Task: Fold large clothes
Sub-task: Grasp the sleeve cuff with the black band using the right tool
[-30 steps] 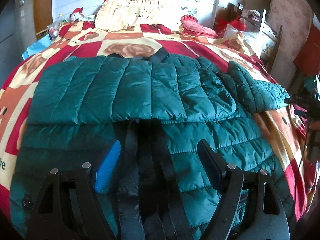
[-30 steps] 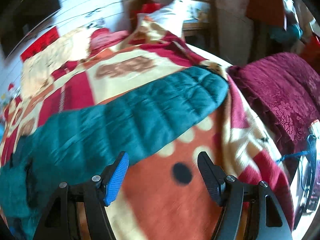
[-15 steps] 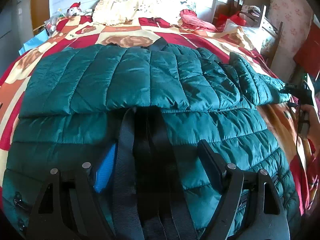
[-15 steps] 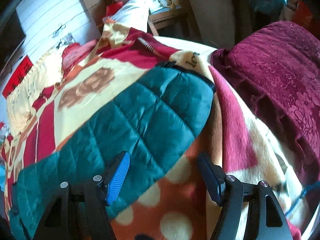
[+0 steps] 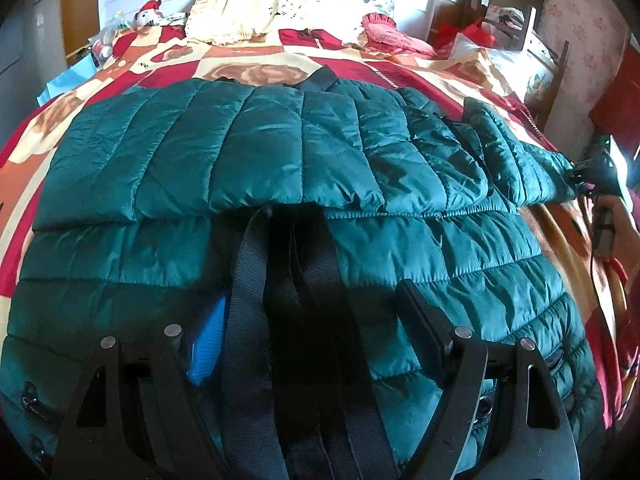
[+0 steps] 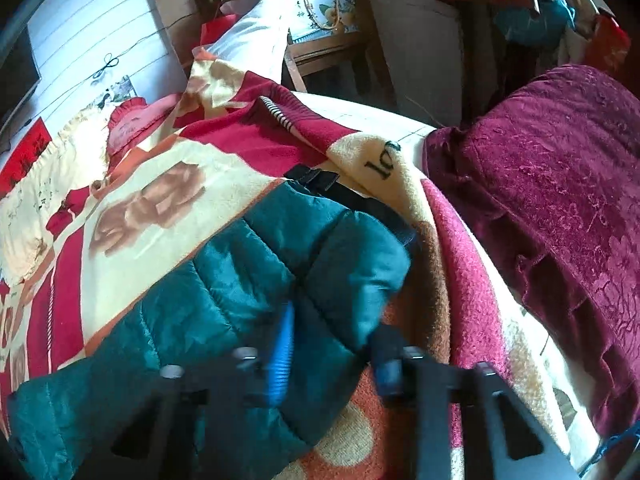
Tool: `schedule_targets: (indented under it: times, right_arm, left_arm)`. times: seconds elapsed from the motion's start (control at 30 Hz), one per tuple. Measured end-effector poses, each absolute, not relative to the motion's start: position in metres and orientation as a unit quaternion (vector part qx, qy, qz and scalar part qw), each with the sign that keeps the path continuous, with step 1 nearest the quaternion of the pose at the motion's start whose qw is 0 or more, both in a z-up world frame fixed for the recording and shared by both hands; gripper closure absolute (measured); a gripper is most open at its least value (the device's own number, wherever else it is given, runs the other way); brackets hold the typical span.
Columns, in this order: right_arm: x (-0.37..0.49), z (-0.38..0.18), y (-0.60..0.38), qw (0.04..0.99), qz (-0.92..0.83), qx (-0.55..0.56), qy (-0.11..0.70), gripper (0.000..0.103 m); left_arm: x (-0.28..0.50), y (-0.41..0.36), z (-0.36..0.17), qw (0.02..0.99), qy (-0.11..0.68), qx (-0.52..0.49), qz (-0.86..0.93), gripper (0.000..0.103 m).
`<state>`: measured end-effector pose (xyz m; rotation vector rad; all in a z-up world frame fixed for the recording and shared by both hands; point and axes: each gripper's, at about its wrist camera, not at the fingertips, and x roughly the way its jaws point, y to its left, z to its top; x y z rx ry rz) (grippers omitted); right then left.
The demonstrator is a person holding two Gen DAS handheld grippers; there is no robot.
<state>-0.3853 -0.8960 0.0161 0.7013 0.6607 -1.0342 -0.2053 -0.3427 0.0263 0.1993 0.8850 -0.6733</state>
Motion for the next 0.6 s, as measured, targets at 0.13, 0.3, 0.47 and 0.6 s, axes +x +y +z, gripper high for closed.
schedule_targets:
  times: [0.13, 0.3, 0.47, 0.6]
  right_arm:
    - [-0.396, 0.029, -0.889, 0.780, -0.448, 0.327, 0.289, 0.092]
    - [-0.426, 0.062, -0.870, 0.814, -0.389, 0.369, 0.224, 0.094]
    - [-0.437, 0.100, -0.833, 0.846, -0.331, 0.369, 0.197, 0.094]
    - [-0.426, 0.120, -0.793, 0.865, -0.286, 0.361, 0.199, 0.094]
  left_arm:
    - [-0.205, -0.343, 0.027, 0.845, 0.418, 0.092, -0.320, 0.023]
    - [-0.207, -0.340, 0.040, 0.851, 0.409, 0.093, -0.315, 0.023]
    - [-0.207, -0.330, 0.065, 0.866, 0.384, 0.104, -0.305, 0.023]
    - [-0.204, -0.318, 0.074, 0.868, 0.388, 0.107, -0.291, 0.023]
